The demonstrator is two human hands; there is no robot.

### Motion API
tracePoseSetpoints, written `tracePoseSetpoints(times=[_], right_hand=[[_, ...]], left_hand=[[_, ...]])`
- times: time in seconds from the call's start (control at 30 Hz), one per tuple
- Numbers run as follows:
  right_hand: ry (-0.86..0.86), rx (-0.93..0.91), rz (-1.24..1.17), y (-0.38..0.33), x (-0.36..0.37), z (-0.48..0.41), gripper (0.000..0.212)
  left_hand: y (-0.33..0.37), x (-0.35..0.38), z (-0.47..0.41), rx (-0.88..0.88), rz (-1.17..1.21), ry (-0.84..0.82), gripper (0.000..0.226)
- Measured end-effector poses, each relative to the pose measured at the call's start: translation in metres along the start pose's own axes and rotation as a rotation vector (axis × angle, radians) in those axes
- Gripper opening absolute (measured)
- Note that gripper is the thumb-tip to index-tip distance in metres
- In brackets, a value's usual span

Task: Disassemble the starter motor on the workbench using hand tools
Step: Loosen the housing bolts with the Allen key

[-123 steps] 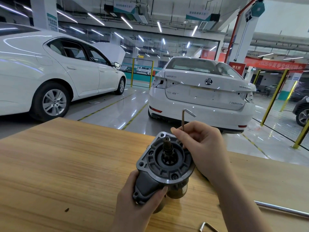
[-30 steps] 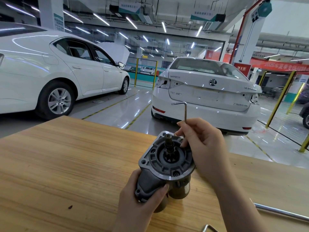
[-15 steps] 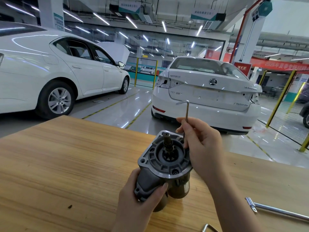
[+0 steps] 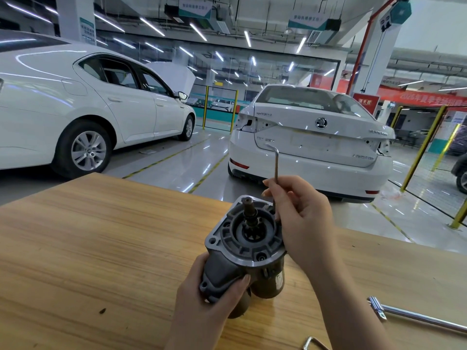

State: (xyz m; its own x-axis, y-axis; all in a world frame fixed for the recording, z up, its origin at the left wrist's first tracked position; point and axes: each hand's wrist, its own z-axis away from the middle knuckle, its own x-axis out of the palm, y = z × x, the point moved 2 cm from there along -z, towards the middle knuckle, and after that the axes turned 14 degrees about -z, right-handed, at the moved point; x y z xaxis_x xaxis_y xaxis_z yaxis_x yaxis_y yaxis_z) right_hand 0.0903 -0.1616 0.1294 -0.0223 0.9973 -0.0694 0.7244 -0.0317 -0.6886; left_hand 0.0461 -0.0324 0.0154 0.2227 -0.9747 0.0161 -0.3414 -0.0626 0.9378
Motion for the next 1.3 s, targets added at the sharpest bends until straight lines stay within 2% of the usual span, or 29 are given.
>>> tracePoseSetpoints(times=[0.1, 0.23, 0.4, 0.63, 0.77, 1.0, 1.1, 1.3], right_hand=[[-0.005, -0.004, 0.001, -0.0002, 0.0002, -0.0001, 0.026], [0.003, 0.009, -0.054, -0.0016, 0.0012, 0.0003, 0.017], [0.029, 0.025, -0.049, -0.0010, 0.0017, -0.0004, 0.018], [-0.074, 0.058, 0.019, -0.0001, 0.0002, -0.0014, 0.015], [-0.055, 0.047, -0.034, -0.0023, 0.0005, -0.0021, 0.009], [-0.027, 0.009, -0.069, -0.0028, 0.0008, -0.0008, 0.025], [-0.042, 0.028, -0.053, -0.0009, 0.0004, -0.0019, 0.021], [-0.042, 0.031, -0.065, -0.0021, 0.0007, -0.0027, 0.018]], left_hand=[[0.0020, -0.0005, 0.0005, -0.002, -0.007, -0.013, 0.061], [0.0036, -0.0009, 0.0024, -0.002, -0.044, -0.009, 0.053], [0.0059, -0.0009, 0.0018, -0.019, -0.019, -0.012, 0.044], [0.0014, -0.0008, 0.0015, -0.037, -0.015, -0.014, 0.048], [0.0024, -0.0003, 0.0021, -0.028, -0.019, -0.017, 0.043], [0.0042, -0.0002, 0.0014, -0.044, 0.012, -0.033, 0.052], [0.0040, -0.0002, 0.0015, -0.045, 0.004, -0.034, 0.058], [0.0019, -0.0001, 0.0006, -0.061, -0.004, -0.020, 0.055]])
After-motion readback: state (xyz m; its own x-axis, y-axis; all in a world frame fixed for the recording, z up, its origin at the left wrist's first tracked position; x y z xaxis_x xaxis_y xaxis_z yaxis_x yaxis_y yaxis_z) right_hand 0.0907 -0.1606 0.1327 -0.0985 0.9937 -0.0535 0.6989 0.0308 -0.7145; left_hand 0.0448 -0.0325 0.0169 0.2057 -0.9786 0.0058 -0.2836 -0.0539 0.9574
